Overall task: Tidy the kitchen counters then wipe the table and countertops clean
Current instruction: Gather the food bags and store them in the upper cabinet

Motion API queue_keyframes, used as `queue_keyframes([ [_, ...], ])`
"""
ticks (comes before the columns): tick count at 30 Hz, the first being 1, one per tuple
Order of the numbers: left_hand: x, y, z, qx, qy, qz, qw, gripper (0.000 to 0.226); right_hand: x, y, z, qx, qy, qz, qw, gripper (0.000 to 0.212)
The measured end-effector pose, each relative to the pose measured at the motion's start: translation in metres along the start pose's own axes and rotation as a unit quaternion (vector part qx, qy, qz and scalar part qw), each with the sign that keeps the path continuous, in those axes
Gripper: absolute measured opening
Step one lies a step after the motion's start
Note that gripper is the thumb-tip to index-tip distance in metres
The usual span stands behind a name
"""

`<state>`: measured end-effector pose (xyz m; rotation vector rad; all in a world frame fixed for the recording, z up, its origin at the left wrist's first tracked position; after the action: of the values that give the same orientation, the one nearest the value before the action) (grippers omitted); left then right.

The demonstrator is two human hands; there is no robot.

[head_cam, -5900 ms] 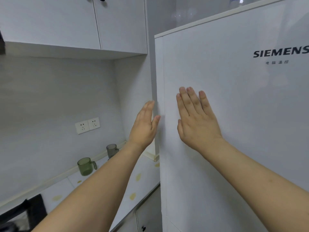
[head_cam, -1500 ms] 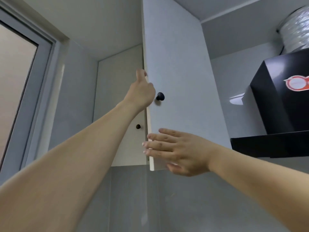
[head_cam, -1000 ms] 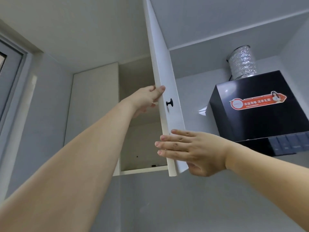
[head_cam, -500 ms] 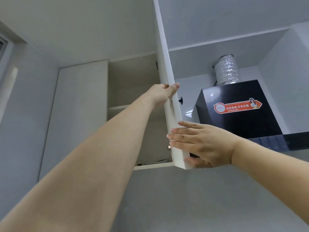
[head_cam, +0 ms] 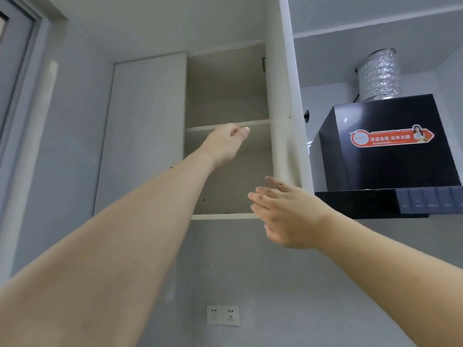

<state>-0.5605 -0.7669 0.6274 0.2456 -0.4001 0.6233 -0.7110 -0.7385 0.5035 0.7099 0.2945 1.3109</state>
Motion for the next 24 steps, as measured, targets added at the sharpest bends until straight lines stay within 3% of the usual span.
queue_keyframes([
  [2,0.003,-0.036,-0.029,0.022,0.017,0.049,0.998,0.048,-0.013,-0.025,0.001,-0.004,0.013,0.022,1.000,0.041],
  [4,-0.001,-0.073,-0.069,0.041,-0.003,0.099,0.994,0.051,-0.028,-0.058,0.000,-0.025,-0.002,0.055,0.998,0.047],
  [7,-0.012,-0.123,-0.144,0.111,-0.076,0.120,0.984,0.054,-0.049,-0.123,-0.008,-0.039,-0.088,0.121,0.988,0.058],
  [9,-0.015,-0.142,-0.182,0.139,-0.080,0.124,0.979,0.053,-0.062,-0.151,-0.016,-0.055,-0.148,0.162,0.974,0.062],
  [17,-0.077,-0.243,-0.355,0.316,-0.200,0.110,0.921,0.058,-0.150,-0.267,-0.086,-0.107,-0.362,0.290,0.879,0.065],
  [24,-0.141,-0.315,-0.440,0.355,-0.322,0.084,0.874,0.062,-0.227,-0.357,-0.148,-0.110,-0.487,0.321,0.805,0.068],
])
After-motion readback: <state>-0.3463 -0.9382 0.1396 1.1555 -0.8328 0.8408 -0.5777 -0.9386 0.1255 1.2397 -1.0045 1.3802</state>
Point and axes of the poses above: each hand's wrist, its own z-axis towards the middle knuckle, its own x-axis out of the back of the hand, y = z × x, the point moved 3 cm from there along z, towards the middle knuckle, and after that the axes turned 13 degrees about -x, right-handed, at the moved point
